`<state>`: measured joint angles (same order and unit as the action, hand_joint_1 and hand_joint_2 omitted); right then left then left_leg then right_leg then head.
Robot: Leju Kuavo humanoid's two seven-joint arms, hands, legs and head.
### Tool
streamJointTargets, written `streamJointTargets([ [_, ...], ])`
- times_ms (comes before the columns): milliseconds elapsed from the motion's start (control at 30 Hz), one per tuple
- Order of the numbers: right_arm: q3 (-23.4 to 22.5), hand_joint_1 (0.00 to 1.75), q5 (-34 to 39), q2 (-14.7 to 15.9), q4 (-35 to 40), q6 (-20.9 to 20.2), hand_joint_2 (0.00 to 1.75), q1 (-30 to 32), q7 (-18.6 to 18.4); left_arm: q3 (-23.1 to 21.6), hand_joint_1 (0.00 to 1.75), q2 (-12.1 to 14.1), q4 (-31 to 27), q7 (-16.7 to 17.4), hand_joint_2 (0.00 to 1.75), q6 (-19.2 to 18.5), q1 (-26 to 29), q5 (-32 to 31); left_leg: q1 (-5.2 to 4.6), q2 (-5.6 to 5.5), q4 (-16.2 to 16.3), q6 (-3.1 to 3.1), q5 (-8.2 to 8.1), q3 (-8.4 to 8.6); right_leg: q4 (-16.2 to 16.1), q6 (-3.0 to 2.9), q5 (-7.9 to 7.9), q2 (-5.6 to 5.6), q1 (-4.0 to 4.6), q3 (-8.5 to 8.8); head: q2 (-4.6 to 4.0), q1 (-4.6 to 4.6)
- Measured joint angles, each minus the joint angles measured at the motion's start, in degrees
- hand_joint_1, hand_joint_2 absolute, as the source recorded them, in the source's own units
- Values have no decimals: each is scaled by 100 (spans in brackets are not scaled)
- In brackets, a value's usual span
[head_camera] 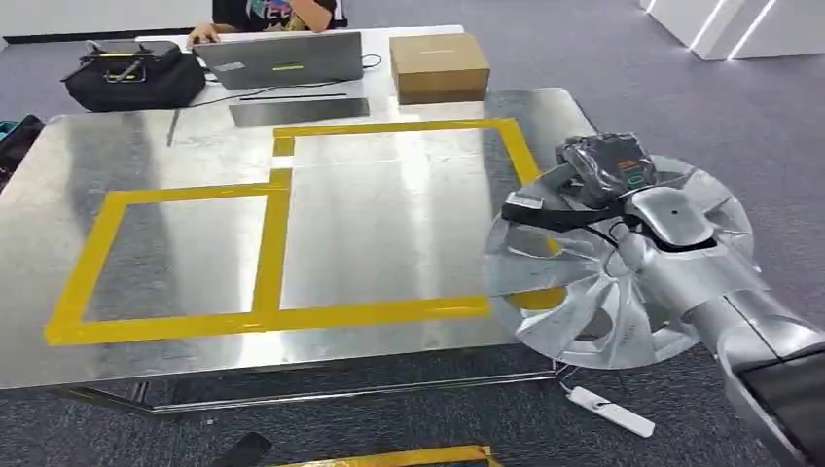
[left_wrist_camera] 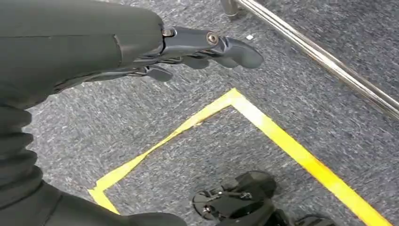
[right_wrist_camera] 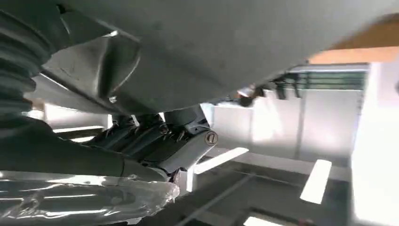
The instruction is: Take the parts from the cabinet and place them on the table.
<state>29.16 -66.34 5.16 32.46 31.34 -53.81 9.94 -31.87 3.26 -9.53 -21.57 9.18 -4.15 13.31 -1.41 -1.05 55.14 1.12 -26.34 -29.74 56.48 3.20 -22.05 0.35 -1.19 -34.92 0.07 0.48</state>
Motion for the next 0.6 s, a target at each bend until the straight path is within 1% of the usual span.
streamJointTargets([
  [67, -31, 175, -9, 13, -76, 0, 175, 0, -53, 0, 0, 9, 0, 0, 175, -2, 1, 0, 2, 1, -1, 0, 0, -5, 1, 0, -1, 2, 2, -7, 0, 0],
  [133, -81, 175, -37, 20, -131, 26, 175, 0, -181, 0, 0, 13, 0, 2, 175, 0, 1, -2, 5, 2, -1, -1, -1, -8, 1, 0, -1, 6, 5, -13, -2, 0],
  [400, -336, 175, -50, 92, -192, 697, 175, 25, -28, 0, 0, 20, 0, -4, 175, 4, 4, -39, 6, 7, -1, 0, 0, -17, 2, -1, 0, 13, 6, -21, 0, 0],
  [600, -389, 175, -70, 94, -192, 743, 175, 28, -30, 0, 0, 20, 0, -4, 175, 4, 3, -61, 6, 11, -1, 0, 0, -16, 2, -2, 1, 16, 6, -21, -2, 0],
])
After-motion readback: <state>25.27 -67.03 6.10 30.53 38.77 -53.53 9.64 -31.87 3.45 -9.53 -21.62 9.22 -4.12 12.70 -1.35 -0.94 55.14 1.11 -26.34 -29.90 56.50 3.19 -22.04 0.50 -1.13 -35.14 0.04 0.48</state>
